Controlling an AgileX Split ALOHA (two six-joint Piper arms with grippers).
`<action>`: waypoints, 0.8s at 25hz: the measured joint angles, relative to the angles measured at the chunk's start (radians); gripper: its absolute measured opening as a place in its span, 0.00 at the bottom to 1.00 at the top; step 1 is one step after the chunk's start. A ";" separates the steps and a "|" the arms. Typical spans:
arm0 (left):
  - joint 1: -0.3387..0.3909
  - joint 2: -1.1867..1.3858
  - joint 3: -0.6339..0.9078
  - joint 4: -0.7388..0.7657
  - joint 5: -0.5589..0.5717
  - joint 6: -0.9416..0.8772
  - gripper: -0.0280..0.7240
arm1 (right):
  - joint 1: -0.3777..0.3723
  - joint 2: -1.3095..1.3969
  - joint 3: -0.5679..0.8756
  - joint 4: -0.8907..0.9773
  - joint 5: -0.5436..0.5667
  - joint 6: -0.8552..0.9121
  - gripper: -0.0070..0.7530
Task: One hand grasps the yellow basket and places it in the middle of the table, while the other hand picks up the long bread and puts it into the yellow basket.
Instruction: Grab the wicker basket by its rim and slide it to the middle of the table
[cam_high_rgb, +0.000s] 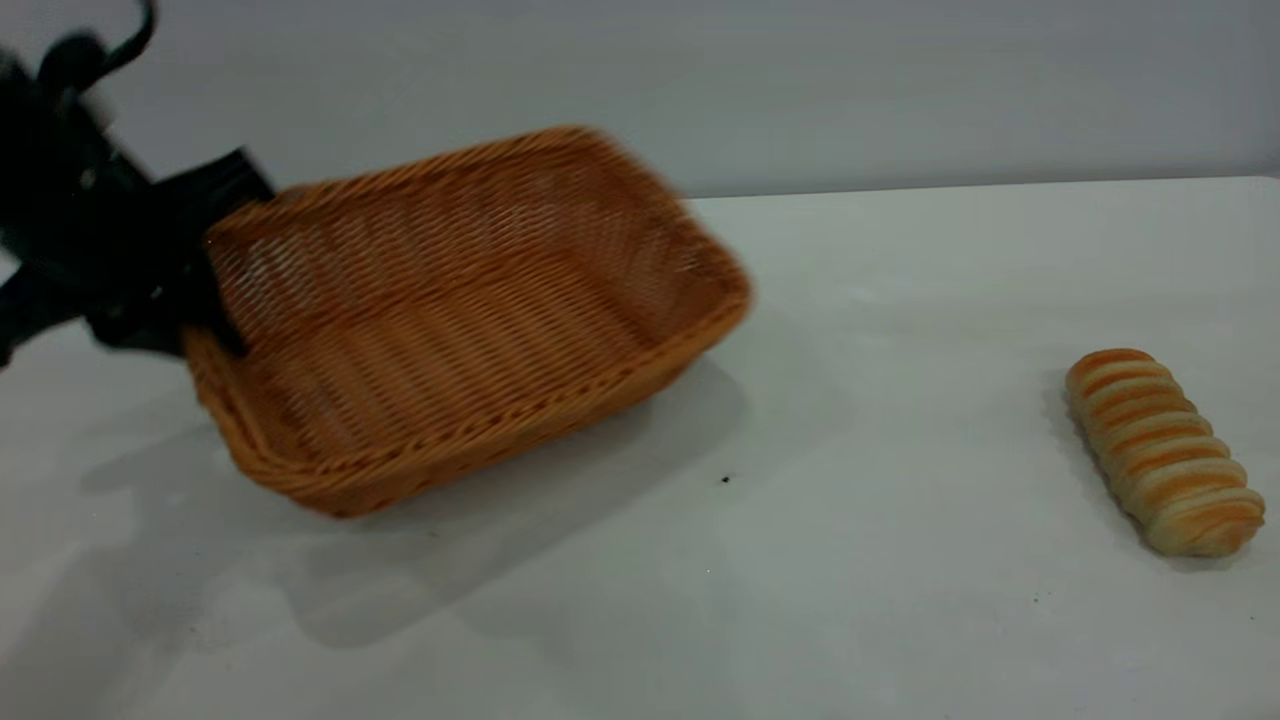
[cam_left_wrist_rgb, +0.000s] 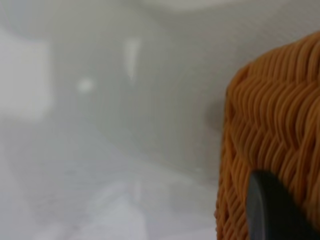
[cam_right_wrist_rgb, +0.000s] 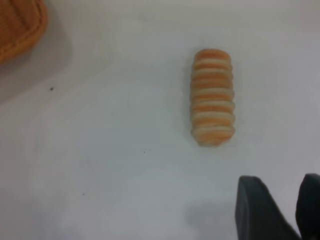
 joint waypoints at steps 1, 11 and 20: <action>-0.021 -0.001 -0.017 0.000 0.023 0.040 0.19 | 0.000 0.000 0.000 0.000 0.000 0.000 0.32; -0.120 0.007 -0.066 0.010 0.129 0.317 0.19 | 0.000 0.000 0.000 0.000 0.000 0.000 0.32; -0.120 0.130 -0.071 0.002 0.101 0.328 0.19 | 0.000 0.000 0.000 -0.019 -0.005 -0.002 0.32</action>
